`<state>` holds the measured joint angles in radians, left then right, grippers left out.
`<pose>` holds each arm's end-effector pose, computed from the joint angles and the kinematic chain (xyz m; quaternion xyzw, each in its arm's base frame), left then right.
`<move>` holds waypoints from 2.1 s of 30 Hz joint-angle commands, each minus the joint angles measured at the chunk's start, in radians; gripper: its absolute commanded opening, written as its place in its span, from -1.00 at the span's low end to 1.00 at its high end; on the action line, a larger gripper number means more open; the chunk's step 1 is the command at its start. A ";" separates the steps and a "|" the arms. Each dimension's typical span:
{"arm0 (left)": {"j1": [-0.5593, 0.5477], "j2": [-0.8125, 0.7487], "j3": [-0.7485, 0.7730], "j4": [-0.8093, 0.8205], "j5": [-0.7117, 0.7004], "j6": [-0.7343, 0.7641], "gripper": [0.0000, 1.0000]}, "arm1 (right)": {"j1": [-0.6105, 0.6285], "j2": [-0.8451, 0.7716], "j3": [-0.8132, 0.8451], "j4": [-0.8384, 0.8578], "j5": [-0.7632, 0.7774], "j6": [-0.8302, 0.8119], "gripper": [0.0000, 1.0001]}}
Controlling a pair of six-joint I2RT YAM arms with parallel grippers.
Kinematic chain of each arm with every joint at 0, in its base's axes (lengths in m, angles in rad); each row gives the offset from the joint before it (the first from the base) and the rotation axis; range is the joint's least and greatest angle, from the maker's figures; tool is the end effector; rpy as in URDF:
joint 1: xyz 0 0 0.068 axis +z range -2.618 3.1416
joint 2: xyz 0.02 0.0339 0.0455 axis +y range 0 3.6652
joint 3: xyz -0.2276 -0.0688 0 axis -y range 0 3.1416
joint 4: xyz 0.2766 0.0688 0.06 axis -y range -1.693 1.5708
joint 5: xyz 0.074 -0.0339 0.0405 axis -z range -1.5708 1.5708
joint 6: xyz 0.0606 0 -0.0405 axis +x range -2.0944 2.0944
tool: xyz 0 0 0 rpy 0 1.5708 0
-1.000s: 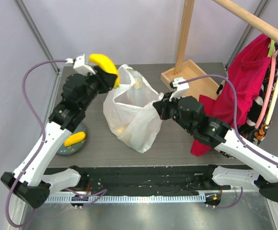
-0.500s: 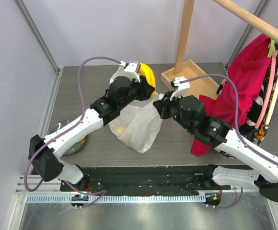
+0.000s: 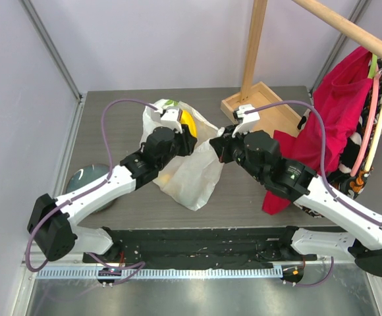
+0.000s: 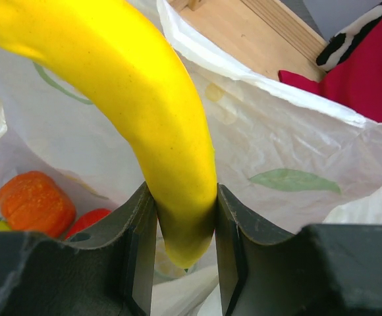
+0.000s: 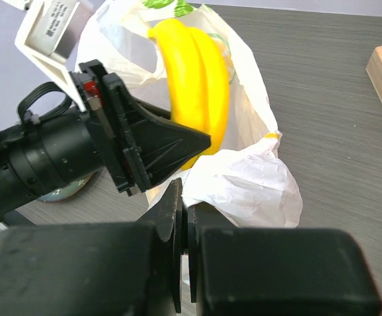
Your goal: Place the fruits into the plastic bag
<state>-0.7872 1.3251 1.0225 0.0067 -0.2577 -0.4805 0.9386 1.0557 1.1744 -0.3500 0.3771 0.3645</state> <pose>0.2745 -0.2536 0.2704 0.0462 0.7993 -0.2664 0.5367 0.1966 0.2307 0.3740 -0.1064 0.7715 0.2529 0.5740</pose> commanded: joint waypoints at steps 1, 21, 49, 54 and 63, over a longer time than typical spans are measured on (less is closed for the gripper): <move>-0.004 -0.066 -0.010 -0.003 -0.075 -0.001 -1.00 | -0.004 0.000 0.050 0.031 0.017 -0.002 -0.98; -0.004 0.071 0.131 -0.413 0.024 -0.155 -0.41 | -0.004 0.007 0.041 0.037 0.006 0.013 -0.99; -0.004 0.006 0.143 -0.203 0.327 -0.007 0.73 | -0.004 0.013 0.034 0.039 0.006 0.016 -0.99; -0.004 0.055 0.228 -0.177 0.443 -0.007 0.74 | -0.004 0.013 0.034 0.042 0.002 0.022 -0.98; 0.020 0.059 0.297 -0.039 0.593 -0.046 0.77 | -0.004 -0.008 0.025 0.039 0.019 0.024 -0.99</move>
<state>-0.7712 1.4014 1.2613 -0.2085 0.1593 -0.5056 0.9379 1.0576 1.1748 -0.3443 0.3836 0.3744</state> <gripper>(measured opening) 0.877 0.039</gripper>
